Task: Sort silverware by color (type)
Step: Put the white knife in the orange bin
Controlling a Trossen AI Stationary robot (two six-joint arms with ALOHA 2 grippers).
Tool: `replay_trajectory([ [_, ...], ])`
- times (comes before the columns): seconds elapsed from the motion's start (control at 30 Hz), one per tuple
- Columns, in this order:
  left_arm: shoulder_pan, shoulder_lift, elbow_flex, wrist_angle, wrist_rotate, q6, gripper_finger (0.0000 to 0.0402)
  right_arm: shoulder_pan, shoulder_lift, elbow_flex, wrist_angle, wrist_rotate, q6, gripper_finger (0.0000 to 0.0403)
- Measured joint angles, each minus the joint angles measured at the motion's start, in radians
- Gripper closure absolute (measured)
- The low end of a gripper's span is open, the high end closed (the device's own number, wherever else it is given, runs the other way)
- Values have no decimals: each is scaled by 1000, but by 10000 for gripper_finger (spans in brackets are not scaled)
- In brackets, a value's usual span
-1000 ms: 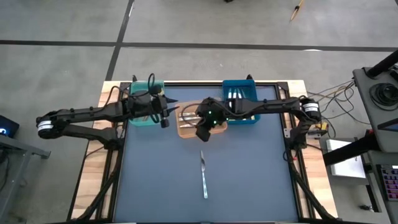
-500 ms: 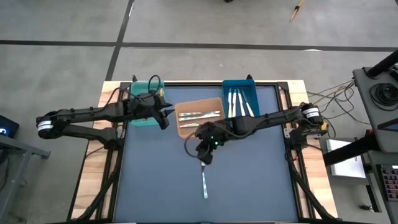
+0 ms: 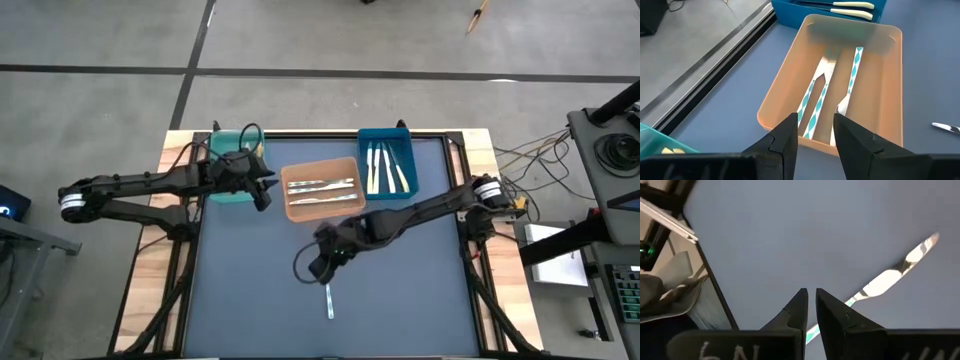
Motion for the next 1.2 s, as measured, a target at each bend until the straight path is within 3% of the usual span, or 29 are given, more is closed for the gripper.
replay_trajectory([
  [0.3, -59, -7, 0, 9, 92, 19, 294, 59, 105, 63, -28, 1, 206, 375],
  [0.6, -151, -39, 0, 14, 95, 37, 294, 83, 214, 175, -277, 0, 337, 375],
  [1.2, -164, -49, 0, 16, 94, 92, 294, 87, 409, 413, -428, 33, 326, 375],
])
